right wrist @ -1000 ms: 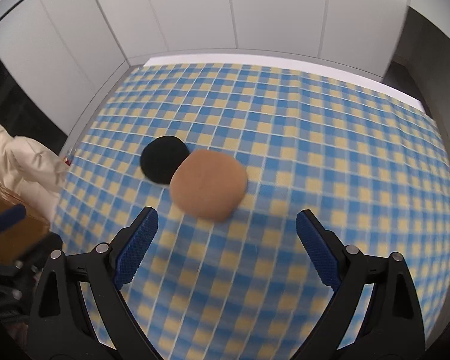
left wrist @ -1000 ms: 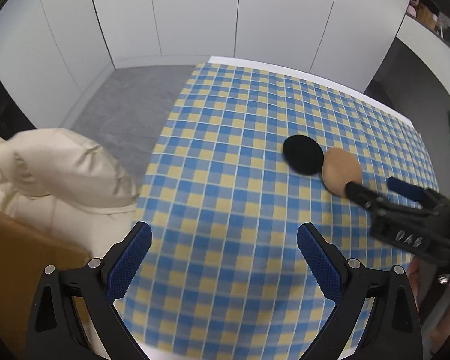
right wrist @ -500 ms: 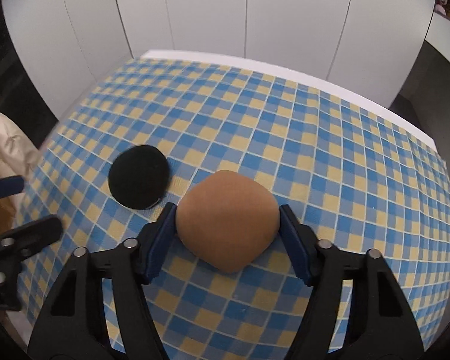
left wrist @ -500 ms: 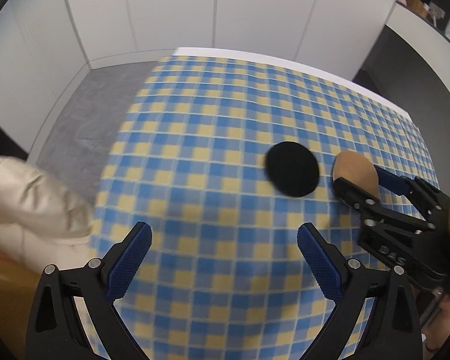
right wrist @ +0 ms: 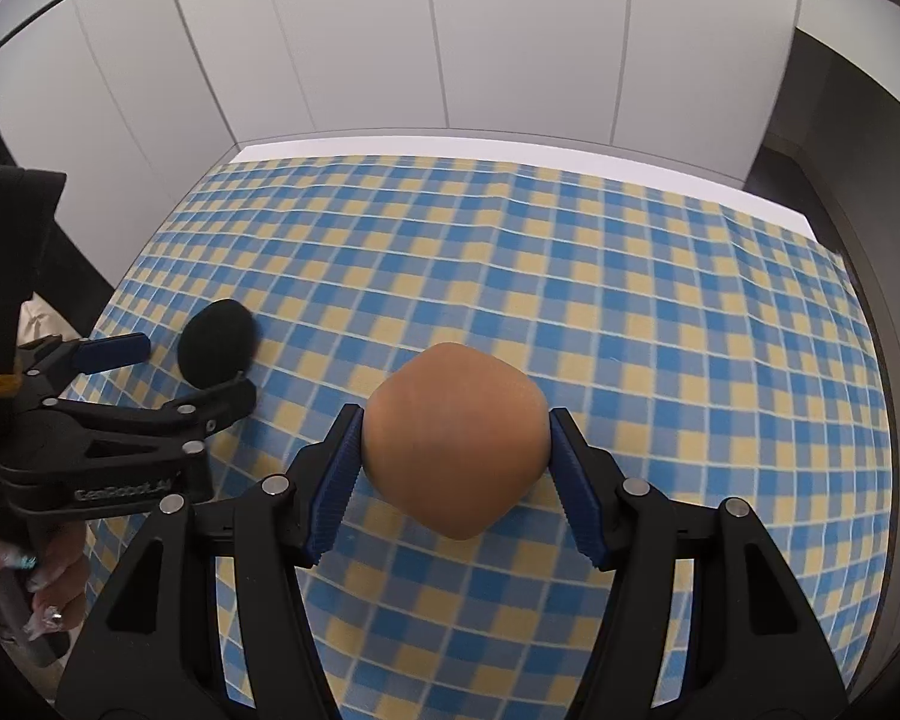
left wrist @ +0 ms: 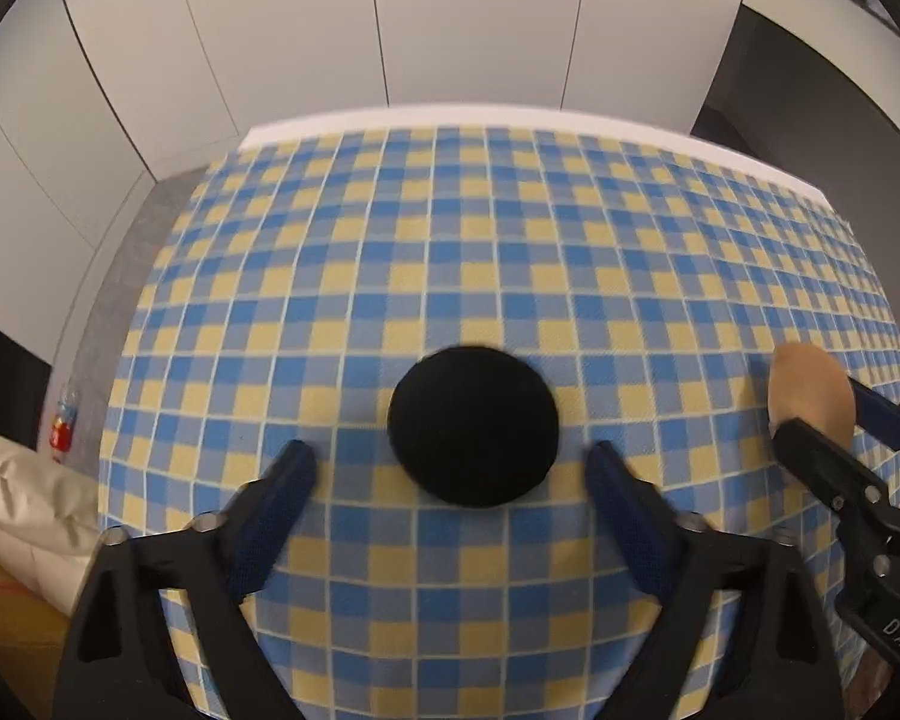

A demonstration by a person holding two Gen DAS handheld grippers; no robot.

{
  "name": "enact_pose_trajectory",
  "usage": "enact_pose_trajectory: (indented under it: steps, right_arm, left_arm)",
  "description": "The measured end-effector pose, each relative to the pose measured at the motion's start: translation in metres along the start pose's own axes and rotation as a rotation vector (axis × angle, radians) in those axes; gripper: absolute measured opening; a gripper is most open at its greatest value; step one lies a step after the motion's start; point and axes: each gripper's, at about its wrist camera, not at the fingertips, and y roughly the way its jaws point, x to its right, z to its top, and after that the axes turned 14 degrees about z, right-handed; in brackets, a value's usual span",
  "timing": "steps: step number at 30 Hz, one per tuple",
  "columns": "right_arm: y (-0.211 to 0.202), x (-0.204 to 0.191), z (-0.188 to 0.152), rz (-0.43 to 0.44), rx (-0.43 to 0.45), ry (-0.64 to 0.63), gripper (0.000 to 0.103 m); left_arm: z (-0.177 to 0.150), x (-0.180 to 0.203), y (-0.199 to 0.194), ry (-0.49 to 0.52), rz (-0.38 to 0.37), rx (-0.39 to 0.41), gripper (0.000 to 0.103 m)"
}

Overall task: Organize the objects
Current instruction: 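Grasp the tan sponge with the right tool while the left tool grasps the black sponge, then lift the tan sponge with the right tool while the left tool lifts the black sponge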

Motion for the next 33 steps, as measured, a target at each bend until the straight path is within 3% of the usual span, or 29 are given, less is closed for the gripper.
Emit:
enact_pose_trajectory:
  steps: [1, 2, 13, 17, 23, 33]
  right_arm:
    - [-0.001, 0.002, 0.000, -0.004, -0.002, 0.009, 0.063]
    - [-0.004, 0.004, -0.001, -0.008, -0.004, 0.013, 0.063]
    - [-0.037, 0.001, 0.001, -0.013, 0.019, 0.052, 0.063]
    - [-0.054, -0.006, 0.006, -0.027, 0.024, 0.065, 0.063]
    - [-0.086, -0.020, 0.018, -0.057, 0.048, 0.061, 0.063]
    - [-0.167, -0.045, 0.048, -0.068, 0.124, 0.073, 0.063]
  left_arm:
    - [0.006, 0.003, -0.004, 0.008, 0.013, 0.003, 0.050]
    - [0.012, 0.008, -0.006, 0.016, 0.026, 0.003, 0.046]
    - [0.032, -0.004, -0.049, -0.061, 0.036, 0.010, 0.047]
    - [0.027, -0.016, -0.081, -0.073, 0.044, 0.011, 0.047]
    - [0.034, -0.018, -0.138, -0.075, 0.047, 0.077, 0.047]
    - [0.043, -0.055, -0.224, -0.101, 0.025, 0.159, 0.047]
